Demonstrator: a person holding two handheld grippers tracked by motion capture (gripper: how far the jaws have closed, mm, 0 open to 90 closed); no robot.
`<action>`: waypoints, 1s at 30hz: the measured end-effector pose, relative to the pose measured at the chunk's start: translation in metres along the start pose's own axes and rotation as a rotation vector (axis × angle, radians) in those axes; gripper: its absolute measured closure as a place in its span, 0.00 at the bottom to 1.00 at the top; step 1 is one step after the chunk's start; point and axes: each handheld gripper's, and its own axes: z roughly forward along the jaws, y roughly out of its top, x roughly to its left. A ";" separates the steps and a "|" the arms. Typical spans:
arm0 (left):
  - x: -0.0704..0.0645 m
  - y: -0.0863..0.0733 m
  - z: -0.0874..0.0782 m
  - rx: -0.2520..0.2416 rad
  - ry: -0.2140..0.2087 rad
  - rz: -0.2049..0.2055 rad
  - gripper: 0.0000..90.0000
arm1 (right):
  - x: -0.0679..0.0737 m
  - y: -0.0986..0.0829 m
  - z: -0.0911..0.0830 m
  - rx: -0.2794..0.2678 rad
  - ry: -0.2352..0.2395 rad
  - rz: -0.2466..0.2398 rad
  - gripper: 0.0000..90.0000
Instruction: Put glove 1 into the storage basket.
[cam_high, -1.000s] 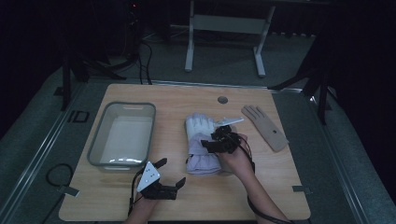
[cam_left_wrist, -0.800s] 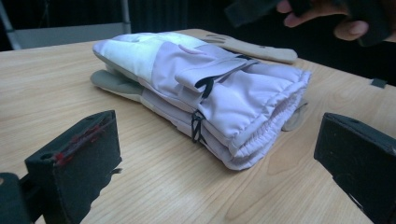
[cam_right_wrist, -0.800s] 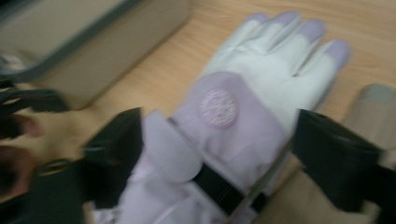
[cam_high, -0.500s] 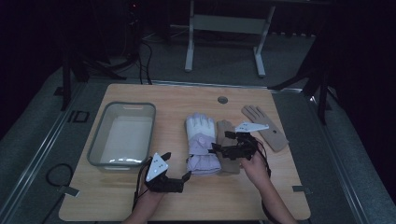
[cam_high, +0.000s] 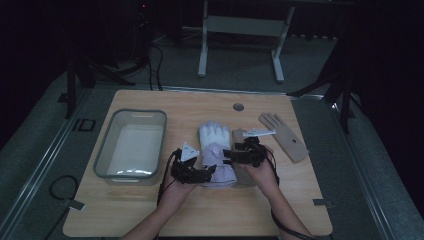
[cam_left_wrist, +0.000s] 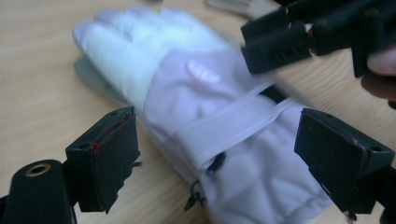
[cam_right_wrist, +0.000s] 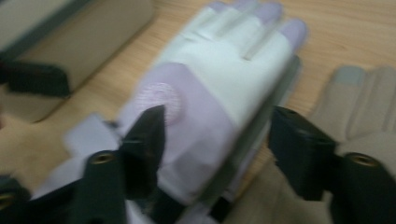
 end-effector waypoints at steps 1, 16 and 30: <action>0.001 -0.002 0.004 0.027 0.008 -0.021 0.16 | -0.003 -0.001 0.004 0.015 0.016 0.021 0.50; 0.013 -0.030 0.027 0.160 -0.038 -0.119 0.19 | -0.023 -0.021 0.038 0.188 0.099 0.137 0.55; 0.011 -0.032 0.027 0.172 -0.145 -0.119 0.64 | -0.011 -0.021 0.037 0.185 0.076 0.104 0.81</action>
